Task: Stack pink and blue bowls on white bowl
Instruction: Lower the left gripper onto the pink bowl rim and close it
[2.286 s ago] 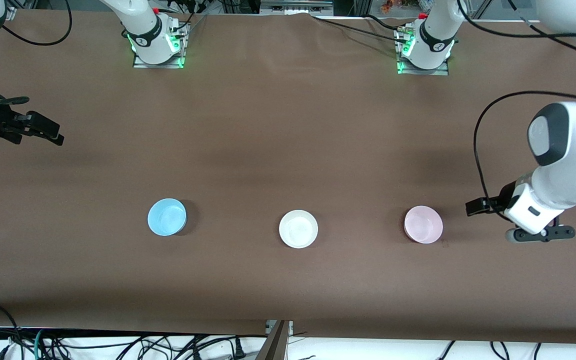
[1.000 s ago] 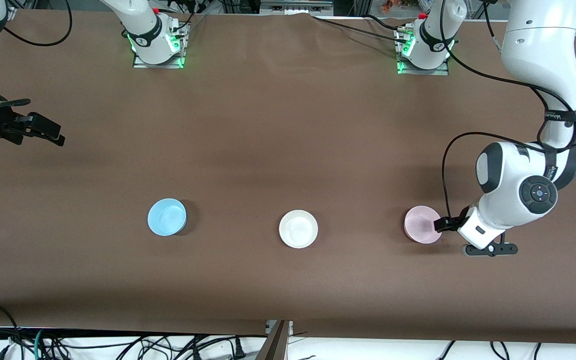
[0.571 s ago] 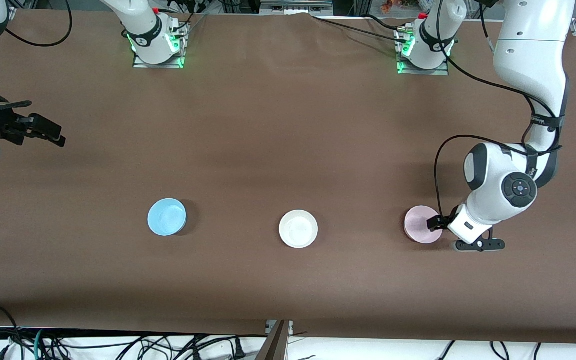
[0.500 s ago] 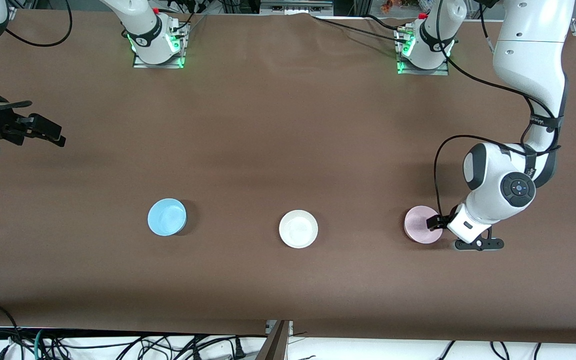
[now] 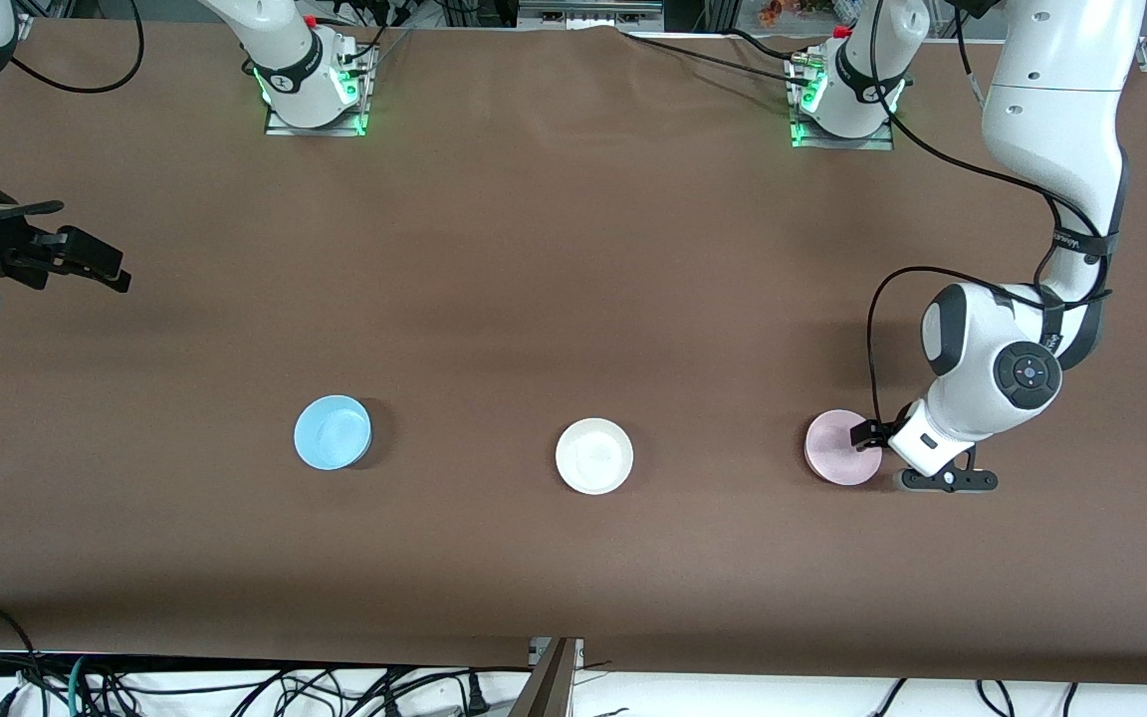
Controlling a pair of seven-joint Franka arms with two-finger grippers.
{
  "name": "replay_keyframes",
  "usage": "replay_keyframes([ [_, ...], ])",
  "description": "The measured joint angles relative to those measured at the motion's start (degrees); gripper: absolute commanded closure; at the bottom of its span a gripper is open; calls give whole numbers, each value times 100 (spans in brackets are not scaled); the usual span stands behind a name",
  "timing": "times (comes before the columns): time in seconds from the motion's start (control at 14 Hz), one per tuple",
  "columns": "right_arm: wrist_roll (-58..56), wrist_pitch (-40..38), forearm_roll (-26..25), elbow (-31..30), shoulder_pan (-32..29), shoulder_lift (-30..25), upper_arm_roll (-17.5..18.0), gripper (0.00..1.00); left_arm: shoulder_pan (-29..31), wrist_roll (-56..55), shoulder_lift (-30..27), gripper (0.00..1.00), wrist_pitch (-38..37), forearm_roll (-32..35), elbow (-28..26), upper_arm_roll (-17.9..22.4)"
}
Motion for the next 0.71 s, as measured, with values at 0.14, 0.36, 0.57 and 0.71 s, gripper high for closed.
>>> replay_keyframes([
  [0.14, 0, 0, 0, 0, -1, 0, 0, 0, -7, 5, -23, 0, 46, 0, -85, -13],
  [0.36, 0, 5, 0, 0, -2, 0, -1, 0, -7, 8, -102, 0, 64, 0, -209, -19],
  [0.57, 0, 11, 0, 0, -1, 0, -1, 0, -7, 11, -137, 0, 375, 0, -417, -23],
  [0.71, 0, 11, 0, 0, -2, 0, -1, 0, -7, 11, -139, 0, 631, 0, -599, -24],
])
